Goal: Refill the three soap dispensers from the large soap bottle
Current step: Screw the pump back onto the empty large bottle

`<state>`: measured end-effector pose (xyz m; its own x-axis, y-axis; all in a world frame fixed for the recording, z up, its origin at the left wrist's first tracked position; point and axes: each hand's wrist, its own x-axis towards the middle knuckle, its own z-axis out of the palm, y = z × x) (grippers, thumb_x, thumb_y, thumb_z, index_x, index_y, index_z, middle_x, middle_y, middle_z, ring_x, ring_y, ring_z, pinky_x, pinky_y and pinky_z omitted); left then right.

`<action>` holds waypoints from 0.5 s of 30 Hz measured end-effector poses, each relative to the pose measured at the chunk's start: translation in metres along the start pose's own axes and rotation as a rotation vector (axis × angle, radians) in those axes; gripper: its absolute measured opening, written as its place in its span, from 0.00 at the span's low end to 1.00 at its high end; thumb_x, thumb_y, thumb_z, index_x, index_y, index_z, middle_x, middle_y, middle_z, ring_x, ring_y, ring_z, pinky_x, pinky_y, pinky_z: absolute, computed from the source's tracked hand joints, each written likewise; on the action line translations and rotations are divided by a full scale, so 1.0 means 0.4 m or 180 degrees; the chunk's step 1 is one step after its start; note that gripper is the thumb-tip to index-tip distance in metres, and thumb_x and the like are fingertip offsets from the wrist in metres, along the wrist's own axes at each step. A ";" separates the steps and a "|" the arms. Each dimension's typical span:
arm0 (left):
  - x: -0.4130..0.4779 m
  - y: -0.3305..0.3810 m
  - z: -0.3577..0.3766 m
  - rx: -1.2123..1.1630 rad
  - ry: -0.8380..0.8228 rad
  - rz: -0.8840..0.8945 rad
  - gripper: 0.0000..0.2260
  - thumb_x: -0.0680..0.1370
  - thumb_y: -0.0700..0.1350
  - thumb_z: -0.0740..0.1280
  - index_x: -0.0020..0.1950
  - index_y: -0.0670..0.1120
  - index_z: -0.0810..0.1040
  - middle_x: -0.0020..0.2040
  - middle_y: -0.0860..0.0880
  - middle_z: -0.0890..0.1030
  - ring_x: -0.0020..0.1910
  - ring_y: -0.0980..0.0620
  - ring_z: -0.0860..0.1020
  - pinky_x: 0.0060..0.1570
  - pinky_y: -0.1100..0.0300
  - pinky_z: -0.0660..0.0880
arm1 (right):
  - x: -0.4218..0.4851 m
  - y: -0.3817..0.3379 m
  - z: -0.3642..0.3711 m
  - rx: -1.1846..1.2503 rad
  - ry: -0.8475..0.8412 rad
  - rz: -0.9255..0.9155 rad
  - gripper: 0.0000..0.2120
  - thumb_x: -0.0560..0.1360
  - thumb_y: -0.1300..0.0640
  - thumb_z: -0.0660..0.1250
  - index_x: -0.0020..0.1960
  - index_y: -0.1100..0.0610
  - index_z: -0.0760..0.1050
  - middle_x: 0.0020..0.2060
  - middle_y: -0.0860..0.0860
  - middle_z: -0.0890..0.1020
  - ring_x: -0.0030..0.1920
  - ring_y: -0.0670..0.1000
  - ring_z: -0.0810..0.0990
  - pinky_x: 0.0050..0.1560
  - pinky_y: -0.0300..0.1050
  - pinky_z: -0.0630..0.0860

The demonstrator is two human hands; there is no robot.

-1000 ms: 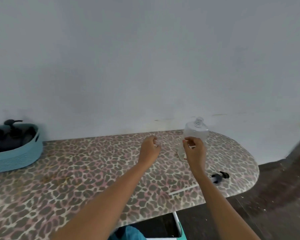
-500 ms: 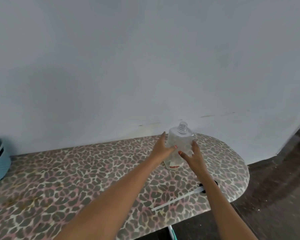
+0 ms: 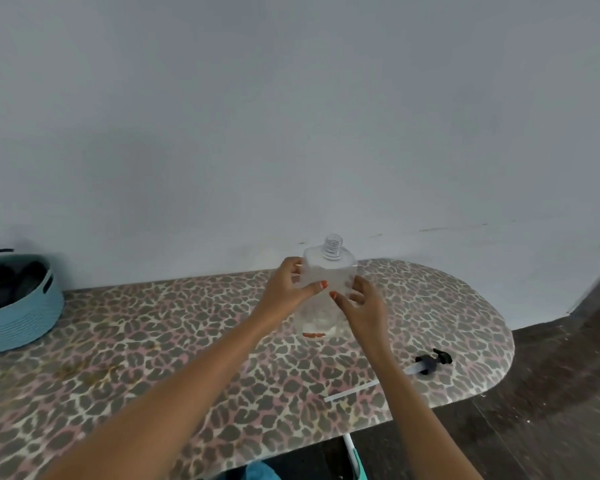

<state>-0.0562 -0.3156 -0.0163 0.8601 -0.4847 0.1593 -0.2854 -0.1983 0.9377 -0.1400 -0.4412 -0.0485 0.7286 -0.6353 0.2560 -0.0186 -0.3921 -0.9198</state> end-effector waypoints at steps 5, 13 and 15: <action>-0.085 -0.027 -0.155 0.0092 0.0153 -0.0045 0.24 0.68 0.49 0.73 0.60 0.50 0.67 0.51 0.54 0.72 0.52 0.54 0.74 0.49 0.59 0.73 | -0.086 -0.067 0.101 0.0053 -0.0288 -0.0132 0.25 0.71 0.54 0.71 0.64 0.57 0.69 0.57 0.52 0.78 0.51 0.48 0.78 0.47 0.38 0.76; -0.197 -0.087 -0.301 0.0102 0.0273 -0.0145 0.24 0.68 0.49 0.73 0.60 0.53 0.68 0.49 0.60 0.73 0.46 0.61 0.73 0.39 0.70 0.70 | -0.207 -0.112 0.223 0.0059 -0.0604 -0.0090 0.25 0.71 0.51 0.71 0.64 0.55 0.68 0.55 0.48 0.77 0.53 0.48 0.77 0.49 0.40 0.76; -0.215 -0.104 -0.316 0.0089 0.0256 -0.0184 0.26 0.68 0.49 0.74 0.63 0.51 0.69 0.52 0.57 0.74 0.48 0.61 0.74 0.43 0.68 0.72 | -0.228 -0.111 0.243 0.0016 -0.0643 -0.0063 0.25 0.71 0.51 0.71 0.64 0.55 0.68 0.55 0.48 0.77 0.52 0.47 0.77 0.47 0.37 0.75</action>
<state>-0.0650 -0.1580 -0.0301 0.9063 -0.4020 0.1303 -0.2449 -0.2483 0.9372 -0.1392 -0.3011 -0.0600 0.8514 -0.4808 0.2097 0.0002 -0.3995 -0.9167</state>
